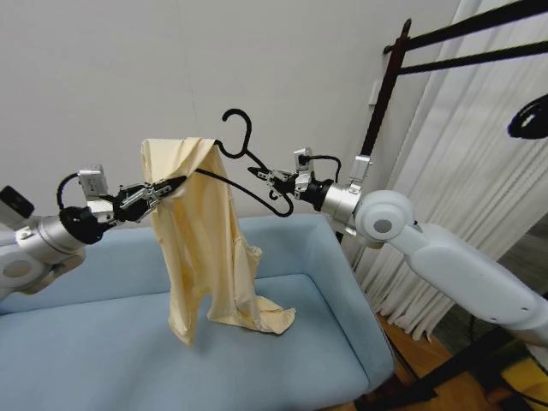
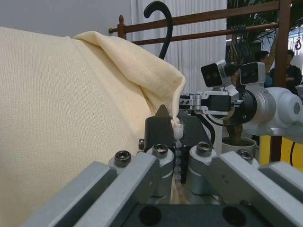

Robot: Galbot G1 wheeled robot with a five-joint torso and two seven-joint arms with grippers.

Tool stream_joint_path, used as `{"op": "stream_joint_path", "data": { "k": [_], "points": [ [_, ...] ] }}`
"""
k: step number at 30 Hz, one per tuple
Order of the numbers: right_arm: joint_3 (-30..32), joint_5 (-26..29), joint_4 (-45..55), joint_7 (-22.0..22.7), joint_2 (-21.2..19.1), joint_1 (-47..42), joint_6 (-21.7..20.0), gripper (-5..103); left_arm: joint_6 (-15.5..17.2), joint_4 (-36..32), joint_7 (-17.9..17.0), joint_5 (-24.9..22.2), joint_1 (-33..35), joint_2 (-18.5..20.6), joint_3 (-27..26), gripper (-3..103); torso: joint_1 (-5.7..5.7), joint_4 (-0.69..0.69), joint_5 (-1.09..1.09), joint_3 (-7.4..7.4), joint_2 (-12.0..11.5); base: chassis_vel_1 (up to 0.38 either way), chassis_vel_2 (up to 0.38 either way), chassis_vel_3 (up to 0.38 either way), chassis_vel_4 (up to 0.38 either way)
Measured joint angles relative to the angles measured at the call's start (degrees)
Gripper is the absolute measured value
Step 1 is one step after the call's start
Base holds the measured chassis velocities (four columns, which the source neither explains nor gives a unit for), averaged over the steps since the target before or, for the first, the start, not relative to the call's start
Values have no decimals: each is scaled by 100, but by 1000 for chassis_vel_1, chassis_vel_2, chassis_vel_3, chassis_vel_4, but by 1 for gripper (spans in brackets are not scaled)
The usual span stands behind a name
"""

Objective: Pick up the clothes from the sofa and hang them on the clothes hanger.

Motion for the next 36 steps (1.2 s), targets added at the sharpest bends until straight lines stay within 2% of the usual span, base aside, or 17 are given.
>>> {"op": "stream_joint_path", "data": {
  "k": [6, 7, 9, 10, 14, 16, 18, 19, 22, 23, 26, 29, 30, 31, 34, 36],
  "points": [
    [-9, -8, 115, 34, -3, -38, 5, 2, -1, -16, -229, 41, -8, -25, 27, 1, 0, 0, -1, 0, 0, 0, 0, 0, 0],
    [-15, -6, 143, 60, 22, -42, 8, 2, -1, -25, -301, 44, -9, -26, 29, -2, 0, 0, -1, 0, 0, 0, 0, 0, 0],
    [-26, -7, 155, 84, 67, -48, 16, 2, -1, -34, -367, 44, -18, -27, 29, 7, 0, 0, -1, 0, 0, 0, 0, 0, 0],
    [-26, -7, 155, 84, 67, -48, 16, 2, -1, -34, -367, 44, -18, -27, 29, 7, 0, 0, -1, 0, 0, 0, 0, 0, 0],
    [-32, -5, 166, 167, 150, -64, 84, 2, -1, -98, -547, 45, -1, -45, 25, 28, 0, 1, -1, 0, 0, 0, 0, 0, 0],
    [-32, -2, 168, 188, 155, -66, 104, 2, 0, -115, -574, 45, 7, -58, 20, 28, 0, 0, -1, 0, 0, 0, 0, 0, 0],
    [-30, 2, 164, 221, 170, -72, 148, 2, 7, -159, -645, 35, 23, -80, 8, 40, 0, 0, -1, 0, 0, 0, 0, 0, 0],
    [-30, 2, 164, 221, 170, -72, 148, 2, 7, -159, -645, 35, 23, -80, 8, 40, 0, 0, -1, 0, 0, 0, 0, 0, 0],
    [-9, -15, 122, 223, 177, -73, 176, 2, 23, -178, -690, 19, 29, -87, -24, 56, 0, 0, -1, 0, 0, 0, 0, 0, 0],
    [-9, -15, 122, 223, 177, -73, 176, 2, 23, -178, -690, 19, 29, -87, -24, 56, 0, 0, -1, 0, 0, 0, 0, 0, 0],
    [22, -142, 12, 76, 115, -37, 188, 2, 34, -153, -725, -5, 54, -84, -104, 72, 0, 0, -1, 0, 0, 0, 0, 0, 0],
    [57, -172, -23, -25, 59, -12, 188, 2, 48, -96, -799, -22, 59, -72, -161, 77, 0, 0, -1, 0, 0, 0, 0, 0, 0],
    [66, -192, -37, -94, 29, -2, 186, 2, 54, -56, -859, -27, 59, -64, -186, 83, 0, 0, -1, 0, 0, 0, 0, 0, 0],
    [66, -192, -37, -94, 29, -2, 186, 2, 54, -56, -859, -27, 59, -64, -186, 83, 0, 0, -1, 0, 0, 0, 0, 0, 0],
    [99, -299, -99, -583, -177, 25, 148, 2, 65, 149, -1315, -64, 6, -11, -239, 97, 0, 0, -1, 0, 0, 0, 0, 0, 0],
    [109, -307, -120, -729, -226, 27, 137, 2, 68, 221, -1423, -65, -13, 10, -239, 99, 0, 0, -1, 0, 1, 0, 0, 0, 0]
  ]
}}
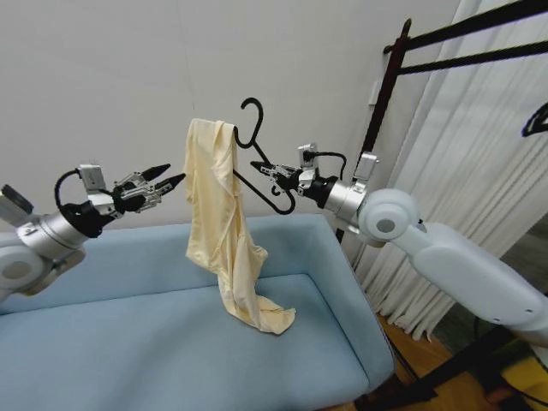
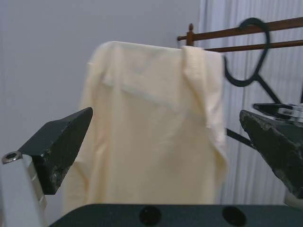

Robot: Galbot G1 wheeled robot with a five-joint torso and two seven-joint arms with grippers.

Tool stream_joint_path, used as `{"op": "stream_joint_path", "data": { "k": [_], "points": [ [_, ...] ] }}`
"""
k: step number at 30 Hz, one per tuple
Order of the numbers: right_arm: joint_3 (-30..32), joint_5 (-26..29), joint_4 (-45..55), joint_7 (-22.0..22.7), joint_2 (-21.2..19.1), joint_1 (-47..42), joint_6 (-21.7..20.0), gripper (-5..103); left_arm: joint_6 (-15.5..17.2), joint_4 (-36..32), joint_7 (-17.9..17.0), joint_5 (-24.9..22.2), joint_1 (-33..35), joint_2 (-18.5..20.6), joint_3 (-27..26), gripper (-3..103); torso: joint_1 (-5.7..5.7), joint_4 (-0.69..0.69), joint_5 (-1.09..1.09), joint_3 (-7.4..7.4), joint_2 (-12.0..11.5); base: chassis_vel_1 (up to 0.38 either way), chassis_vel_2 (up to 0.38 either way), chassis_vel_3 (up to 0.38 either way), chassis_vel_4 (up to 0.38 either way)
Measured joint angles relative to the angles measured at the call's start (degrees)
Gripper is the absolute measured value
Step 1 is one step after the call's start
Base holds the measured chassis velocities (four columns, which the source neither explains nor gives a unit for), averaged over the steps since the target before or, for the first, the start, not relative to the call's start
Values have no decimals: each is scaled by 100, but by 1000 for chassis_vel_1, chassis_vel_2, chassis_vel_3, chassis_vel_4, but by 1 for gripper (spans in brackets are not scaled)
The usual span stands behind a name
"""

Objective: Pick up the clothes from the sofa and hang them on the clothes hanger.

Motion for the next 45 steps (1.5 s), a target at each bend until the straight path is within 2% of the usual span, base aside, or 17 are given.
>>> {"op": "stream_joint_path", "data": {
  "k": [4, 5, 11, 15, 16, 20, 21, 23, 25, 30, 35, 36, 41, 42, 45],
  "points": [
    [30, -81, -99, -641, -198, 25, -23, 2, 26, 444, -142, 59, -135, 150, 50, 100, 0, 0, 0, 0, 0, 0, 0, 0, 0],
    [30, -81, -99, -641, -198, 25, -23, 2, 26, 444, -142, 59, -135, 150, 50, 100, 0, 0, 0, 0, 0, 0, 0, 0, 0],
    [26, -386, -209, -1185, -313, 25, -40, 2, 177, 1193, 75, 29, -615, 435, 382, 100, 0, -1, -1, 0, 1, 0, 0, 0, 0],
    [-10, -694, -481, -1774, -181, 33, -215, 2, 398, 1627, 640, -61, -692, 854, 438, 100, 1, 3, -1, 0, 0, 0, 0, 0, 0],
    [-10, -694, -481, -1774, -181, 33, -215, 2, 398, 1627, 640, -61, -692, 854, 438, 100, 1, 3, -1, 0, 0, 0, 0, 0, 0],
    [-22, -1131, -722, -2437, -82, 77, -374, 2, 526, 1786, 1406, -110, -620, 1302, 442, 100, 0, 0, 0, 0, 0, 0, 0, 0, 0],
    [-22, -1131, -722, -2437, -82, 77, -374, 2, 526, 1786, 1406, -110, -620, 1302, 442, 100, 0, 0, 0, 0, 0, 0, 0, 0, 0],
    [-49, -1331, -795, -2572, 11, 82, -375, 2, 601, 1835, 1964, -160, -586, 1543, 425, 100, 0, -1, 0, 0, 1, 0, 0, 0, 0],
    [-72, -1508, -870, -2636, 135, 88, -343, 2, 648, 1867, 2263, -194, -572, 1726, 407, 100, 0, -1, 0, 0, 1, 0, 0, 0, 0],
    [-126, -1756, -1009, -2662, 371, 110, -281, 2, 711, 1897, 2550, -366, -549, 2054, 370, 100, 0, 2, -1, 0, 0, 0, 0, 0, 0],
    [-181, -2023, -1153, -2799, 625, 150, -194, 2, 790, 2053, 3102, -579, -496, 2561, 319, 100, 0, 0, 1, 0, 0, 0, 0, 0, 0],
    [-181, -2023, -1153, -2799, 625, 150, -194, 2, 790, 2053, 3102, -579, -496, 2561, 319, 100, 0, 0, 1, 0, 0, 0, 0, 0, 0],
    [-231, -2231, -1248, -3050, 715, 184, -138, 2, 867, 2222, 3716, -487, -376, 2849, 353, 100, 0, 0, 0, 0, 0, 0, 0, 0, 0],
    [-231, -2231, -1248, -3050, 715, 184, -138, 2, 867, 2222, 3716, -487, -376, 2849, 353, 100, 0, 0, 0, 0, 0, 0, 0, 0, 0],
    [-264, -2326, -1278, -3168, 746, 209, -79, 2, 907, 2340, 4162, -327, -291, 3020, 398, 100, 0, 0, -1, 0, 0, 0, 0, 0, 0]
  ]
}}
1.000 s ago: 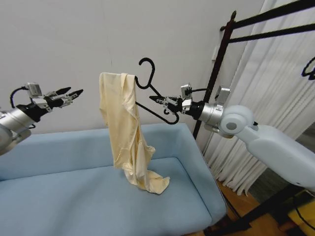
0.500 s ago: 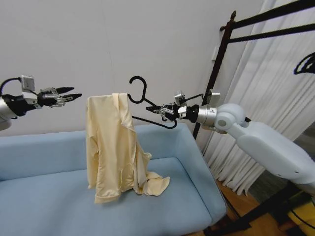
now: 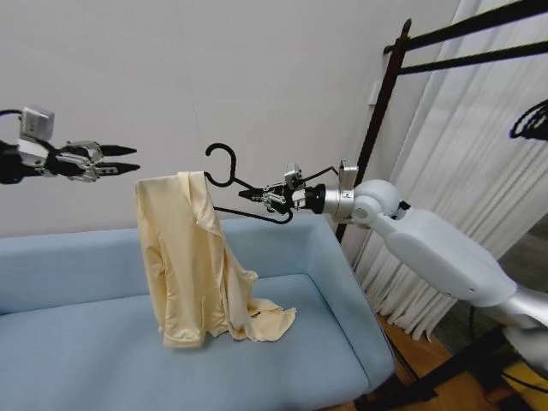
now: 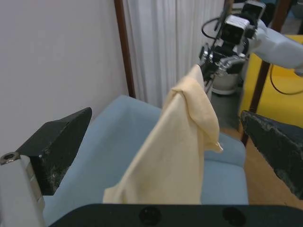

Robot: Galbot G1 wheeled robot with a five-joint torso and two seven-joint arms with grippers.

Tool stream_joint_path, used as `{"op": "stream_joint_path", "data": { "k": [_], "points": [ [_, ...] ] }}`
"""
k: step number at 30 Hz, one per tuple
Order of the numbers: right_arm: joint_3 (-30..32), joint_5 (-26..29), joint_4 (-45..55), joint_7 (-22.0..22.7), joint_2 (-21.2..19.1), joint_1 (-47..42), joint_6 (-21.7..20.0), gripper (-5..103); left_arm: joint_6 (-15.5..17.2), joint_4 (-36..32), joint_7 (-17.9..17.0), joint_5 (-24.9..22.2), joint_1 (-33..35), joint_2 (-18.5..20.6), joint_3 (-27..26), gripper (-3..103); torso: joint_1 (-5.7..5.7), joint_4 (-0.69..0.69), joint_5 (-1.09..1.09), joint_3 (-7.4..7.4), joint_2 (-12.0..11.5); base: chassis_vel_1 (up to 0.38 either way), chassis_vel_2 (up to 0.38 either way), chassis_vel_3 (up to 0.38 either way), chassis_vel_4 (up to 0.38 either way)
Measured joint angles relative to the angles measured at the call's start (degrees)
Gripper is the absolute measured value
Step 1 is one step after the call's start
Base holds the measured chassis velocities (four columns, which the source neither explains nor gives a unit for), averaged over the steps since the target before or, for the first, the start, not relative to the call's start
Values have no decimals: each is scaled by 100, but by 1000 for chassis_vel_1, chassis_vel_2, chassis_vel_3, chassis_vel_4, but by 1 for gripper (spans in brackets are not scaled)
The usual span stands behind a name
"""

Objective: Pick up the clothes from the sofa and hang them on the clothes hanger.

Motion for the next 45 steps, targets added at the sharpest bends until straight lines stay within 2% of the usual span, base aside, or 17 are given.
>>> {"op": "stream_joint_path", "data": {
  "k": [1, 2, 4, 7, 12, 20, 21, 23, 26, 29, 31, 32, 36, 38, 40, 41, 45],
  "points": [
    [-9, -22, -9, -47, 12, 11, 8, 2, 45, 49, 247, 72, 31, 90, 13, 100, 0, 0, 1, 0, 0, 0, 0, 0, 0],
    [-9, -22, -9, -47, 12, 11, 8, 2, 45, 49, 247, 72, 31, 90, 13, 100, 0, 0, 1, 0, 0, 0, 0, 0, 0],
    [-15, -45, -28, -120, 59, 34, 13, 2, 105, 133, 592, 260, 68, 227, 36, 100, 0, 0, 1, 0, 0, 0, 0, 0, 0],
    [-15, -55, -35, -189, 120, 53, 16, 2, 170, 220, 810, 345, 123, 410, 44, 100, 0, 2, 0, 0, -1, 0, 0, 0, 0],
    [-12, -55, 2, -221, 111, 43, 19, 2, 214, 253, 889, 348, 201, 519, 51, 100, 0, 1, 1, 0, -1, 0, 0, 0, 0],
    [9, -24, 139, -201, 22, -23, 26, 2, 229, -43, 653, 343, 202, 380, 134, 101, 0, 0, 1, 0, -1, 0, 0, 0, 0],
    [11, -8, 152, -187, 22, -18, 26, 2, 233, -80, 615, 341, 202, 355, 138, 95, 0, 1, 1, 0, -1, 0, 0, 0, 0],
    [12, 9, 161, -174, 22, -12, 26, 2, 236, -104, 593, 341, 204, 334, 144, 95, 0, 1, 1, 0, -1, 0, 0, 0, 0],
    [21, 88, 201, -100, 25, 23, 20, 2, 243, -184, 544, 383, 210, 241, 176, 80, 0, 1, 1, 0, -1, 0, 0, 0, 0],
    [28, 125, 220, -73, 25, 51, 12, 2, 246, -217, 531, 399, 210, 204, 193, 75, 0, 1, 1, 0, -1, 0, 0, 0, 0],
    [29, 140, 230, -62, 23, 73, 8, 2, 247, -230, 530, 416, 217, 190, 202, 64, 0, 1, 1, 0, -1, 0, 0, 0, 0],
    [29, 140, 230, -62, 23, 73, 8, 2, 247, -230, 530, 416, 217, 190, 202, 64, 0, 1, 1, 0, -1, 0, 0, 0, 0],
    [28, 150, 258, -36, 21, 80, 1, 2, 244, -238, 520, 420, 234, 183, 204, 42, 0, 1, 1, 0, -1, 0, 0, 0, 0],
    [23, 149, 263, -36, 14, 80, 0, 2, 241, -243, 516, 419, 234, 176, 204, 42, 0, 1, 1, 0, 0, 0, 0, 0, 0],
    [-4, 140, 280, -37, -11, 80, 0, 2, 236, -252, 525, 415, 234, 162, 205, 31, 0, 1, 1, 0, -1, 0, 0, 0, 0],
    [-4, 140, 280, -37, -11, 80, 0, 2, 236, -252, 525, 415, 234, 162, 205, 31, 0, 1, 1, 0, -1, 0, 0, 0, 0],
    [-43, 89, 293, -51, -22, 80, -1, 2, 199, -254, 565, 403, 230, 154, 206, 10, 0, 1, 1, 0, -1, 0, 0, 0, 0]
  ]
}}
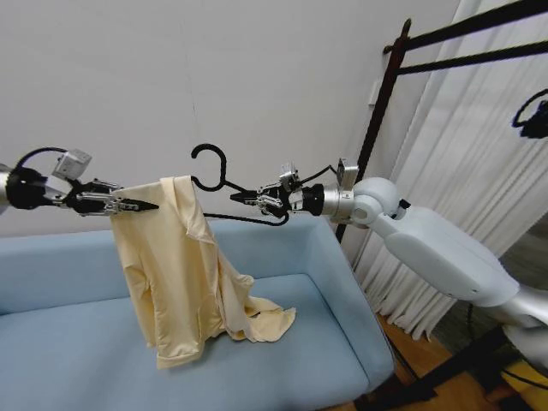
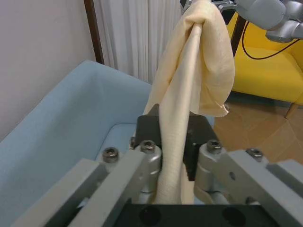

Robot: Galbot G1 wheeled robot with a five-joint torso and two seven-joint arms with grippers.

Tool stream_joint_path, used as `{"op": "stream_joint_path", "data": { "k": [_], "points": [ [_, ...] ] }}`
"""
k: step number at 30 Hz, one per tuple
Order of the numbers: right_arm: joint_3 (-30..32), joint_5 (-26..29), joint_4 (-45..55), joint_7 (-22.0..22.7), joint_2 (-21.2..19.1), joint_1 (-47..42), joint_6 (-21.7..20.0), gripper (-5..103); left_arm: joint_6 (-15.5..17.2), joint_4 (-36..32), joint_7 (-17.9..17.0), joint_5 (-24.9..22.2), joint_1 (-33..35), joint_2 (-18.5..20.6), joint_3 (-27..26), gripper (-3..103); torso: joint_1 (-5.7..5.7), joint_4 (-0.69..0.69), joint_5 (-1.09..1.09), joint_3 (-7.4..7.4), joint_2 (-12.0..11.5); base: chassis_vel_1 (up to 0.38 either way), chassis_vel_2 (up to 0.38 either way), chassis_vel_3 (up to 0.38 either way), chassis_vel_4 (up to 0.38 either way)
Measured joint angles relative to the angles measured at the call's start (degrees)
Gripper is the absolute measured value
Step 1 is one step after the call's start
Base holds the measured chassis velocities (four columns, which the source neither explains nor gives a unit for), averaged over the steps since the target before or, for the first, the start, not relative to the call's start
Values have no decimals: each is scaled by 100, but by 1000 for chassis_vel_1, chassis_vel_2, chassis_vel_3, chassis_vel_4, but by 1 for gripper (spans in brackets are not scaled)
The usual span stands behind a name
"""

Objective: Pick up the clothes from the sofa and hang them on the clothes hanger.

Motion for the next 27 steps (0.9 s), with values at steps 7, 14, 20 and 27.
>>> {"op": "stream_joint_path", "data": {
  "k": [7, 14, 20, 27],
  "points": [
    [-16, -11, 26, 16, 0, 10, 1, 2, -15, -5, 17, -9, -12, -3, 0, 2, 0, 0, 0, 0, 0, 0, 0, 0, 0],
    [-47, -18, 93, 33, -60, 27, 8, 2, -31, -51, 26, -20, -15, -30, 0, 2, 0, 0, 0, 0, 0, 0, 0, 0, 0],
    [-73, -17, 137, 34, -112, 29, -5, 2, -35, -81, 152, -19, -44, -99, -1, 2, 0, 0, 0, 0, 0, 0, 0, 0, 0],
    [-80, -4, 81, 162, -194, 38, -37, 14, -44, -129, 350, 6, -97, -156, -15, 2, 0, 1, 0, 0, 0, 0, 0, 0, 0]
  ]
}}
